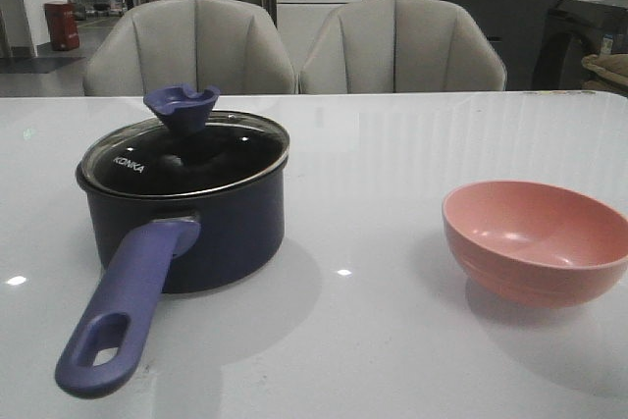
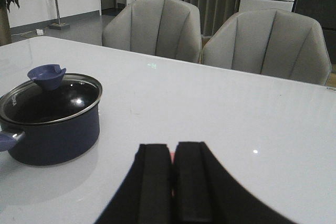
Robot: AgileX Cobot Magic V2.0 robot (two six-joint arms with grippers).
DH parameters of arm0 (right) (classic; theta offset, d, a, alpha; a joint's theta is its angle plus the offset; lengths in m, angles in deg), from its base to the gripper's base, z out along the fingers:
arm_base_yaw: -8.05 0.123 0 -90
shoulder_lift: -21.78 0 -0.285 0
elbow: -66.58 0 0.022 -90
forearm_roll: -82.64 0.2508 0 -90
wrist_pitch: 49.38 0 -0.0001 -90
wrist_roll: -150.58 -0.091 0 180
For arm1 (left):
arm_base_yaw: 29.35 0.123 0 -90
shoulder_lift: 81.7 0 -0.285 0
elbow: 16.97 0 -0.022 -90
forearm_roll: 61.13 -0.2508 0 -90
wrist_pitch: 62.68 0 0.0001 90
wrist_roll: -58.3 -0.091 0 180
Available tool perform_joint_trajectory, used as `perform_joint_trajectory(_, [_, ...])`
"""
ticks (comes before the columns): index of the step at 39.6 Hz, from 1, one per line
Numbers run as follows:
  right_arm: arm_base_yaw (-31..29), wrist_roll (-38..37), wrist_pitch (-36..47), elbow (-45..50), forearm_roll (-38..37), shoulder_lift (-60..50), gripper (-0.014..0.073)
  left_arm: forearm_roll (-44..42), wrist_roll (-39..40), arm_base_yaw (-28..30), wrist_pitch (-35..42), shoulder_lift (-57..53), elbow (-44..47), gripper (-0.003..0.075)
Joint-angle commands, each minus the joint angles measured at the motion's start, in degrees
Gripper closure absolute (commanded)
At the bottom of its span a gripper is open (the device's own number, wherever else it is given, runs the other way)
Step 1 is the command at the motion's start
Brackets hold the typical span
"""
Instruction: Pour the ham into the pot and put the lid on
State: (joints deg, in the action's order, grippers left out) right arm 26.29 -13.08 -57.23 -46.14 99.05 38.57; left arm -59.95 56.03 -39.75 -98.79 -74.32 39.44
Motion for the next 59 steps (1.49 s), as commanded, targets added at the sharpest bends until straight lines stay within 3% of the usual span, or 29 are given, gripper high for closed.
perform_joint_trajectory(1, [-0.1, 0.2, 4.3, -1.5, 0.3, 0.4, 0.0456, 0.6, 0.5, 0.2, 6.7, -1.1, -1.4, 0.0329])
perform_joint_trajectory(7, [-0.1, 0.2, 4.3, -1.5, 0.3, 0.4, 0.0456, 0.6, 0.5, 0.2, 8.0, -1.0, -0.9, 0.0622])
perform_joint_trajectory(10, [-0.1, 0.2, 4.3, -1.5, 0.3, 0.4, 0.0456, 0.6, 0.5, 0.2, 9.0, -1.0, -0.9, 0.0587])
perform_joint_trajectory(34, [-0.1, 0.2, 4.3, -1.5, 0.3, 0.4, 0.0456, 0.6, 0.5, 0.2, 9.3, -1.0, -0.9, 0.0606])
perform_joint_trajectory(40, [-0.1, 0.2, 4.3, -1.5, 0.3, 0.4, 0.0456, -3.5, 0.5, 0.6, 16.5, -1.0, 3.3, 0.0606])
perform_joint_trajectory(46, [-0.1, 0.2, 4.3, -1.5, 0.3, 0.4, 0.0456, -2.6, 0.5, 5.0, 24.9, -1.1, 10.0, 0.0606])
perform_joint_trajectory(54, [-0.1, 0.2, 4.3, -1.5, 0.3, 0.4, 0.0456, 1.7, 0.5, 15.6, 30.6, -1.1, 17.6, 0.0606])
perform_joint_trajectory(59, [-0.1, 0.2, 4.3, -1.5, 0.3, 0.4, 0.0456, 0.7, 6.7, 18.4, 36.9, -1.2, 21.5, 0.0606])
